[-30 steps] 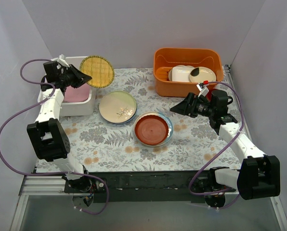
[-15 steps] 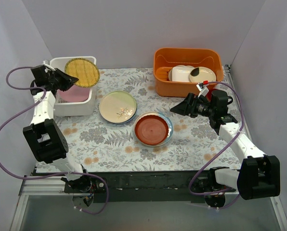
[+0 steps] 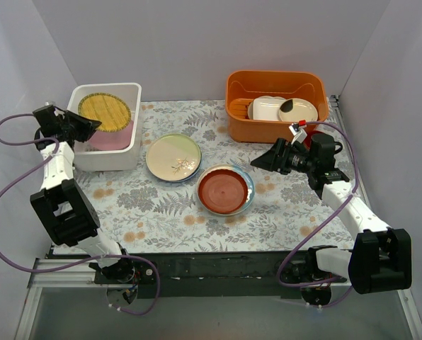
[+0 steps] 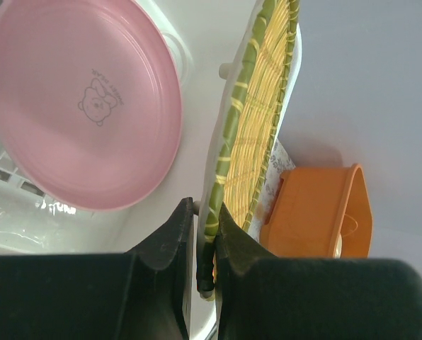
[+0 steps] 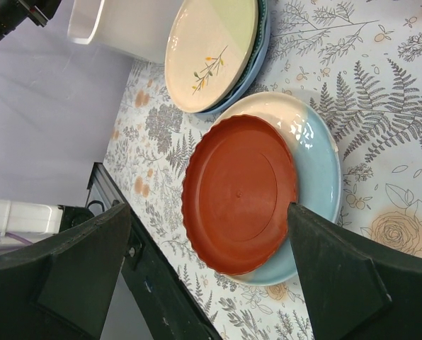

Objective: Place the plates into the plastic bin on the countertop
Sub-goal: Place the plate in the plastic bin.

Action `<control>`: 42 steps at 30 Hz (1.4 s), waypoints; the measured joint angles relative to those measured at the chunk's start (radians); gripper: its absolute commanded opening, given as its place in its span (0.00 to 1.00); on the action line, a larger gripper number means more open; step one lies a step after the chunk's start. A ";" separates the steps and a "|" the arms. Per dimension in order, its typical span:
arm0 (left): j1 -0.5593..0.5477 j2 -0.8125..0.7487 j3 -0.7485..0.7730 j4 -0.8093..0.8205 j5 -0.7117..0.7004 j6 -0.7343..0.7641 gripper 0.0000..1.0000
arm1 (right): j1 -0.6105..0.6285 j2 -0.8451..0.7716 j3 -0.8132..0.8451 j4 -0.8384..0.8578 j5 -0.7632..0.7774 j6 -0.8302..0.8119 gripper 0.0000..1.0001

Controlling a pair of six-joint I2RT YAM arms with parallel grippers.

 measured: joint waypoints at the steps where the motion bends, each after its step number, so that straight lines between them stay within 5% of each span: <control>1: 0.003 0.000 -0.002 0.002 -0.002 -0.003 0.00 | 0.000 0.000 0.000 0.000 -0.002 0.000 0.98; 42: -0.060 0.193 0.184 -0.162 -0.157 0.182 0.00 | -0.013 0.029 -0.018 0.000 -0.014 -0.008 0.98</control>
